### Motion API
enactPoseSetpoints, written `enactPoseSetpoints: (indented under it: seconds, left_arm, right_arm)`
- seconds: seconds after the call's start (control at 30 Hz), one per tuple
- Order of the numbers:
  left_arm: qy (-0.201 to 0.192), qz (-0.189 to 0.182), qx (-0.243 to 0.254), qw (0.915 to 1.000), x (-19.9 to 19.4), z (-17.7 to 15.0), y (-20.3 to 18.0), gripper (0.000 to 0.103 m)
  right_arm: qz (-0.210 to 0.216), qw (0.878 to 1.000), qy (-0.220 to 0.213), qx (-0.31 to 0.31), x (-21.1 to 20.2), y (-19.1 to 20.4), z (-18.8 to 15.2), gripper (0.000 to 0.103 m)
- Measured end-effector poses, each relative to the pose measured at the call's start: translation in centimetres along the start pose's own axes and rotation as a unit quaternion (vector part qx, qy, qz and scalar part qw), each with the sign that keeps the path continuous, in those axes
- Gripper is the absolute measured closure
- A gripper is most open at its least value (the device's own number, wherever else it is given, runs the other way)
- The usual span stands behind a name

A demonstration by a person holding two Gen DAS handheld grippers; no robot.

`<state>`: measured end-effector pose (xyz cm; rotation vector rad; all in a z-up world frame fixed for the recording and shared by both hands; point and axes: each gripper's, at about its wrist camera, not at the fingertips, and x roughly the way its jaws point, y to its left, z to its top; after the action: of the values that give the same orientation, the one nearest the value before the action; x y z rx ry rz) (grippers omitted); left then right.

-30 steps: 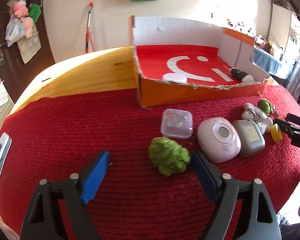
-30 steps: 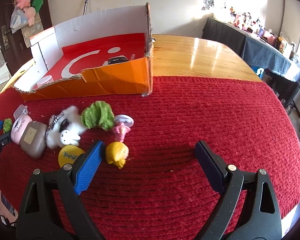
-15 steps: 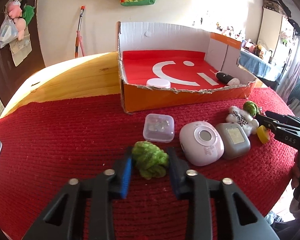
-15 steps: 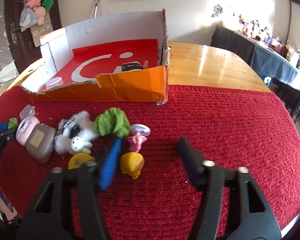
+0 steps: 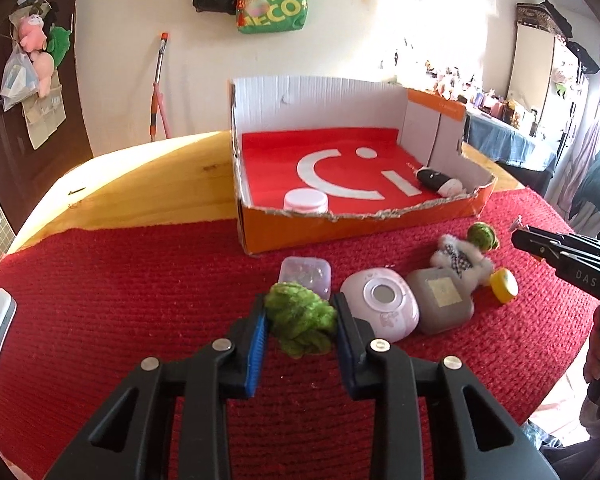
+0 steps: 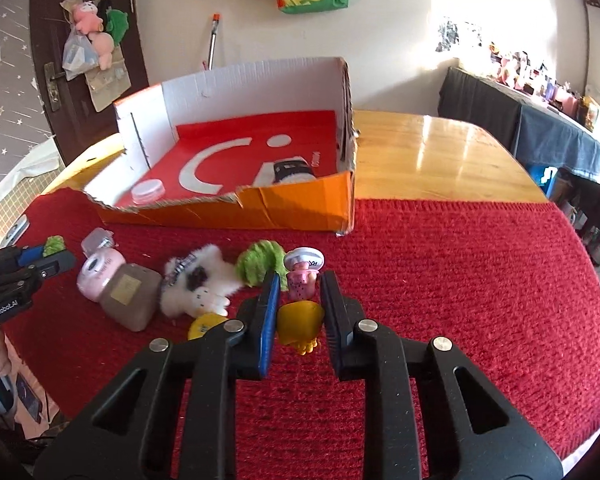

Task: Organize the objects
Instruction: 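Grasp the green yarn ball with the left gripper while the right grasps the pink-and-yellow toy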

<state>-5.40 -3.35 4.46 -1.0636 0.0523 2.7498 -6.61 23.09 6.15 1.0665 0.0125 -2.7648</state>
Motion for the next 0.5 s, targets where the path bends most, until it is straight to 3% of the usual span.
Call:
enactPoseSetpoints:
  seconds: [0.5]
  left_arm:
    - [-0.011, -0.004, 0.002, 0.9999, -0.98, 0.78, -0.35, 0.071]
  right_arm:
    - [0.016, 1.0, 0.005, -0.002, -0.39, 0.28, 0.22, 0.083]
